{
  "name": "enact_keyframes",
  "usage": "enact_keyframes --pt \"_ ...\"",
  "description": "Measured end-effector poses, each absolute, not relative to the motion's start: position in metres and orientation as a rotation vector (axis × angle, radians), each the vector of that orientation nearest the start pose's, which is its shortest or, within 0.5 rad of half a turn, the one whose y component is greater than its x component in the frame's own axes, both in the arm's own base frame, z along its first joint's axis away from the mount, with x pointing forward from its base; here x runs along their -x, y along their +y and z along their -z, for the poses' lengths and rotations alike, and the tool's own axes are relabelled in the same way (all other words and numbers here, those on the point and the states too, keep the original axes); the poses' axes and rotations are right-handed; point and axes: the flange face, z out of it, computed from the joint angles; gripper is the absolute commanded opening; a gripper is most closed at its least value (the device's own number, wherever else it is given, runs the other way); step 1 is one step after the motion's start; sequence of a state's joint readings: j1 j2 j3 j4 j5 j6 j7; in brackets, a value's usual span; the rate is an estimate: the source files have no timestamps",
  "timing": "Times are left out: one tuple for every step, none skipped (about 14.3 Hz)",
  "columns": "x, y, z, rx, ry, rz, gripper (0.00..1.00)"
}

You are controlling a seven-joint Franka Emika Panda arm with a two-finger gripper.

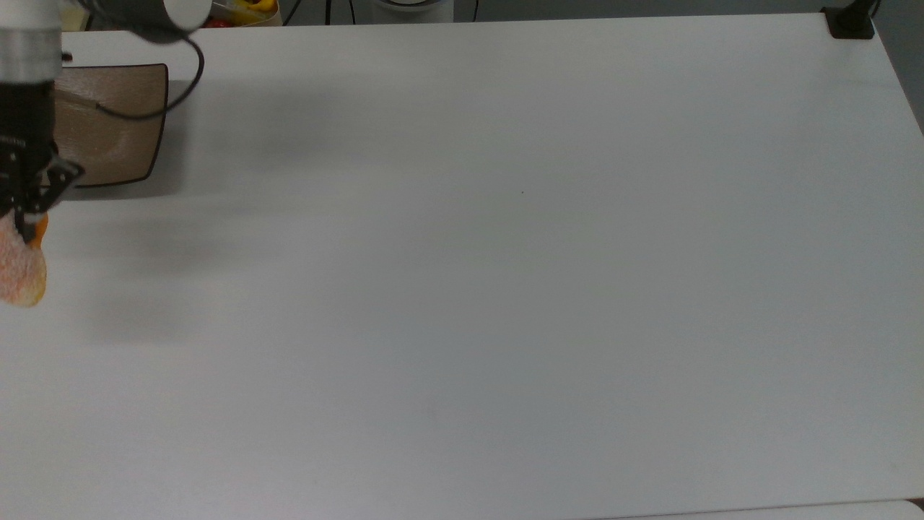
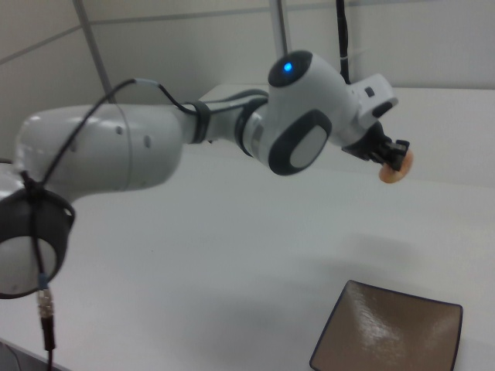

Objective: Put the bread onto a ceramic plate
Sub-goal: 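Lift the bread roll and carry it over the brown plate, then lower the bread roll onto the plate and open the gripper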

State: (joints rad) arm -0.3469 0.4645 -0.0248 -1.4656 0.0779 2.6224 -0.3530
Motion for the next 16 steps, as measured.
enact_keyframes --pt "-0.676 -0.263 -0.512 3.154 0.104 1.045 0.03" --pt "-0.661 -0.261 -0.522 3.160 0.112 0.997 0.03" --pt "-0.646 -0.264 -0.529 3.170 0.118 0.954 0.03" --pt "-0.632 -0.268 -0.534 3.184 0.111 0.906 0.03" --pt "-0.609 -0.276 -0.542 3.205 0.092 0.832 0.03" --pt "-0.594 -0.282 -0.547 3.216 0.079 0.787 0.03" --pt "-0.581 -0.288 -0.551 3.224 0.065 0.738 0.03" --pt "-0.569 -0.294 -0.554 3.229 0.066 0.698 0.04" --pt "-0.559 -0.301 -0.554 3.232 0.075 0.670 0.05" --pt "-0.550 -0.308 -0.553 3.236 0.087 0.650 0.05" --pt "-0.542 -0.315 -0.550 3.239 0.097 0.634 0.05" --pt "-0.536 -0.319 -0.544 3.242 0.096 0.613 0.05" --pt "-0.532 -0.323 -0.535 3.244 0.086 0.586 0.05" --pt "-0.528 -0.326 -0.525 3.244 0.069 0.554 0.05" --pt "-0.522 -0.330 -0.513 3.247 0.040 0.513 0.05" --pt "-0.515 -0.337 -0.503 3.250 0.015 0.482 0.05"
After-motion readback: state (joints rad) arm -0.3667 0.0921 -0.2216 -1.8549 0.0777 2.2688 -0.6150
